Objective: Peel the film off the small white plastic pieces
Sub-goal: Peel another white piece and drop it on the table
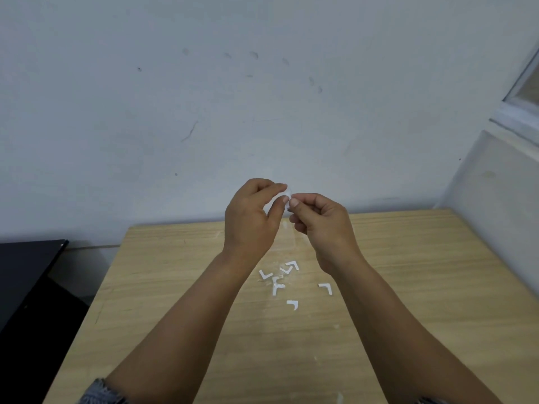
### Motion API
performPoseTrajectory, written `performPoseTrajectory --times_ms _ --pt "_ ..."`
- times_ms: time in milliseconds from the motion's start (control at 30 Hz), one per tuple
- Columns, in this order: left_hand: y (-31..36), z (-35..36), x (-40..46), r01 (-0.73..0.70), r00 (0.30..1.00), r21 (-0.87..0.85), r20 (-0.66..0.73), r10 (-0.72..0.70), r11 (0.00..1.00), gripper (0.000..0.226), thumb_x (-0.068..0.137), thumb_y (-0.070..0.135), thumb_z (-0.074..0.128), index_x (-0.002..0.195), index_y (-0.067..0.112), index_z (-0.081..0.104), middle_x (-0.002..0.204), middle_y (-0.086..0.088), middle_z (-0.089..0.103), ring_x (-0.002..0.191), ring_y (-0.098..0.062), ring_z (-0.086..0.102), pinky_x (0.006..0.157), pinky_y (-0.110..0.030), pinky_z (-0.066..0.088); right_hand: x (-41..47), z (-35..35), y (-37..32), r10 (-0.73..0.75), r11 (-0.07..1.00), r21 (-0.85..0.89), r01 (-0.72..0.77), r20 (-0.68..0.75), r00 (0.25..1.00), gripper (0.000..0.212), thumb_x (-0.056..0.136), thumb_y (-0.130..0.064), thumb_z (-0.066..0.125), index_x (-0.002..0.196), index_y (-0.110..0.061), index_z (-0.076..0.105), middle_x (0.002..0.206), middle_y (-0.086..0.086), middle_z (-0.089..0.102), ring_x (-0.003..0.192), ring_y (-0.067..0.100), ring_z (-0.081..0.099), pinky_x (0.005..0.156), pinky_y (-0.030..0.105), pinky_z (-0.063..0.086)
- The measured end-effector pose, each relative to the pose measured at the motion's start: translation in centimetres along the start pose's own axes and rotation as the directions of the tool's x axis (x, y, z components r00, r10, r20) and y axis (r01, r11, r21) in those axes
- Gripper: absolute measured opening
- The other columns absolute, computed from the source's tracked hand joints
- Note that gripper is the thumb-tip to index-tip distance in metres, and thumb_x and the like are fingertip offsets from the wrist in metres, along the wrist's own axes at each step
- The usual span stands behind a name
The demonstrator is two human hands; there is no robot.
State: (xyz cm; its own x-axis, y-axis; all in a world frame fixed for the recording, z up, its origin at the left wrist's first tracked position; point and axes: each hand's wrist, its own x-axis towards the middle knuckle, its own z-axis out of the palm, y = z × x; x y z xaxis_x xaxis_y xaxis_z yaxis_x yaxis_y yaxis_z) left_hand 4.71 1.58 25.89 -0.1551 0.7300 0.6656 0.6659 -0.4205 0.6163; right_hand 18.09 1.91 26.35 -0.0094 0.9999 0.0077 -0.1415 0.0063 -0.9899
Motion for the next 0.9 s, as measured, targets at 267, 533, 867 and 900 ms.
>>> performPoseTrajectory --times_ms 267,533,867,900 --pt "-0.1 0.5 -0.3 -0.228 0.967 0.219 -0.061 0.246 0.949 0.014 0.091 0.018 0.065 0.099 0.015 0.077 0.088 0.001 0.067 0.078 -0.017 0.062 0.063 -0.032 0.05 -0.3 -0.2 -0.4 0.042 0.998 0.043 -0.041 -0.014 0.999 0.006 0.087 -0.017 0.073 0.09 -0.012 0.074 0.077 0.0 0.07 0.07 0.01 0.061 0.07 0.026 0.051" --pt "0.9 0.3 -0.2 0.019 1.0 0.009 0.013 -0.019 1.0 0.011 0.085 0.021 0.068 0.095 0.021 0.074 0.093 0.008 0.068 0.08 -0.008 0.064 0.072 -0.033 0.054 -0.6 -0.4 -0.3 0.05 0.998 0.038 -0.049 -0.026 0.998 0.005 0.087 -0.019 0.074 0.089 -0.015 0.075 0.08 0.002 0.07 0.071 0.011 0.062 0.071 0.027 0.051" --pt "0.9 0.5 0.1 0.164 0.978 -0.035 0.135 -0.158 0.986 0.009 0.09 0.016 0.061 0.086 0.025 0.059 0.089 0.011 0.062 0.074 -0.001 0.055 0.07 -0.018 0.043 -0.3 -0.6 0.0 0.029 0.999 0.022 -0.029 -0.034 0.999 0.004 0.087 -0.016 0.073 0.086 -0.018 0.076 0.077 0.005 0.065 0.069 0.012 0.055 0.067 0.024 0.05" --pt "0.9 0.6 0.1 0.158 0.978 -0.032 0.144 -0.151 0.987 0.009 0.091 0.016 0.06 0.087 0.024 0.058 0.088 0.011 0.061 0.074 0.0 0.054 0.069 -0.015 0.041 -0.1 -0.6 0.0 0.031 0.999 0.024 -0.03 -0.043 0.999 0.004 0.088 -0.016 0.073 0.086 -0.017 0.076 0.076 0.005 0.065 0.068 0.012 0.054 0.067 0.024 0.05"
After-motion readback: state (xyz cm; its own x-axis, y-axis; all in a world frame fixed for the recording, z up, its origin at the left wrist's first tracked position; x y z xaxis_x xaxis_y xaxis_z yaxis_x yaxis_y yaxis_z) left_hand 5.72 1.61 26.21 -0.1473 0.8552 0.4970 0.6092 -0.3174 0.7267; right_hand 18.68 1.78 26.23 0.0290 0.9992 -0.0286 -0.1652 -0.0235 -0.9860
